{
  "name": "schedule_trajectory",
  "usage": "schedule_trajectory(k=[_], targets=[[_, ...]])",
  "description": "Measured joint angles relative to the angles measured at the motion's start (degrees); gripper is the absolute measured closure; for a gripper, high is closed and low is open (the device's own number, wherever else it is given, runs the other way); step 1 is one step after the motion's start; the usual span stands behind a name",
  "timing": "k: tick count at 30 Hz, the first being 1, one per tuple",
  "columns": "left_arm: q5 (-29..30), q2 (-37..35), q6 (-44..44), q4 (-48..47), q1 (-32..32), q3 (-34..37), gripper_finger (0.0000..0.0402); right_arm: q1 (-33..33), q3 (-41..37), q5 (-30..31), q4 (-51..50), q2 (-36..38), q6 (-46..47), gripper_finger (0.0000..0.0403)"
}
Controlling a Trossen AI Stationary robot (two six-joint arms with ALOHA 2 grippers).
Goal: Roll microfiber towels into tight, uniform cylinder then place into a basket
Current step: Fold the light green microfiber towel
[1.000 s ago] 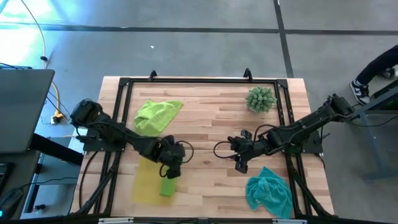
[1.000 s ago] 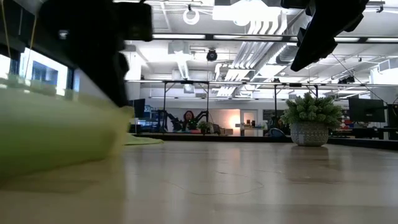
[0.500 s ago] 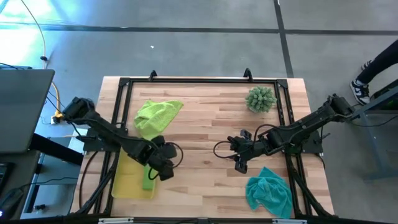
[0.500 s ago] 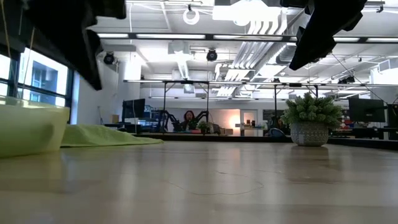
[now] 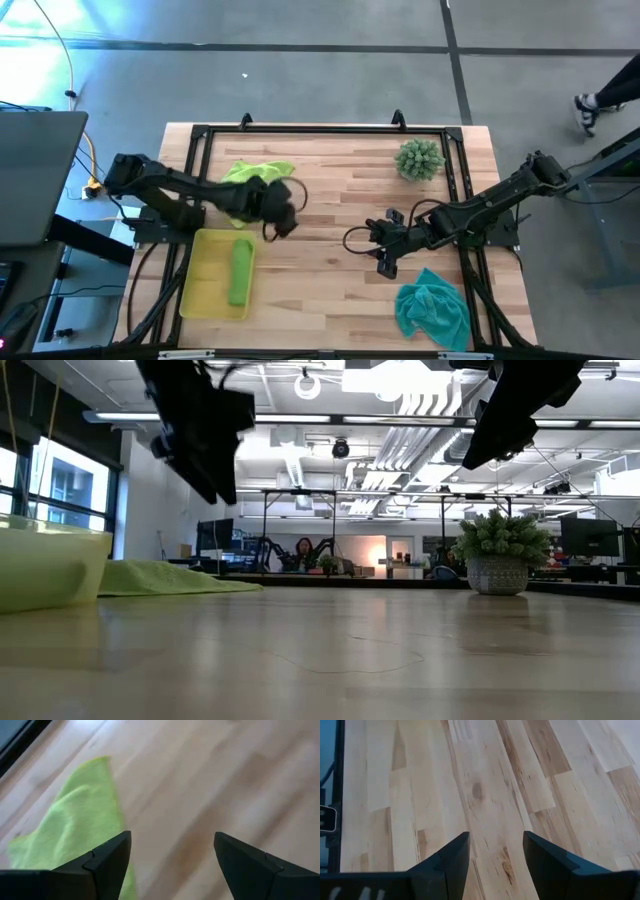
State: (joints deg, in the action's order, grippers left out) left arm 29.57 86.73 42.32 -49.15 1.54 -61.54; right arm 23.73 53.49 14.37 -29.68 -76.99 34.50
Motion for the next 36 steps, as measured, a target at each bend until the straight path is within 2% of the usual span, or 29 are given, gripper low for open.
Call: schedule_trajectory(k=[10, 18, 28, 36], targets=[[-0.7, 5.1, 5.5, -5.8, -16.3, 1.1, 0.0129, 0.0, 0.0, 0.0, 0.0, 0.0, 0.0, 0.0226], [-3.5, 10.3, 5.7, -3.1, -23.7, 4.0, 0.0129, 0.0, 0.0, 0.0, 0.4, 0.0, 0.0, 0.0226], [-4.6, 17.8, 5.7, 0.1, -24.2, 4.5, 0.0129, 0.0, 0.0, 0.0, 0.6, 0.0, 0.0, 0.0226], [-5.4, 17.5, 6.2, 6.8, -20.4, 4.5, 0.0129, 0.0, 0.0, 0.0, 0.7, 0.0, 0.0, 0.0226]])
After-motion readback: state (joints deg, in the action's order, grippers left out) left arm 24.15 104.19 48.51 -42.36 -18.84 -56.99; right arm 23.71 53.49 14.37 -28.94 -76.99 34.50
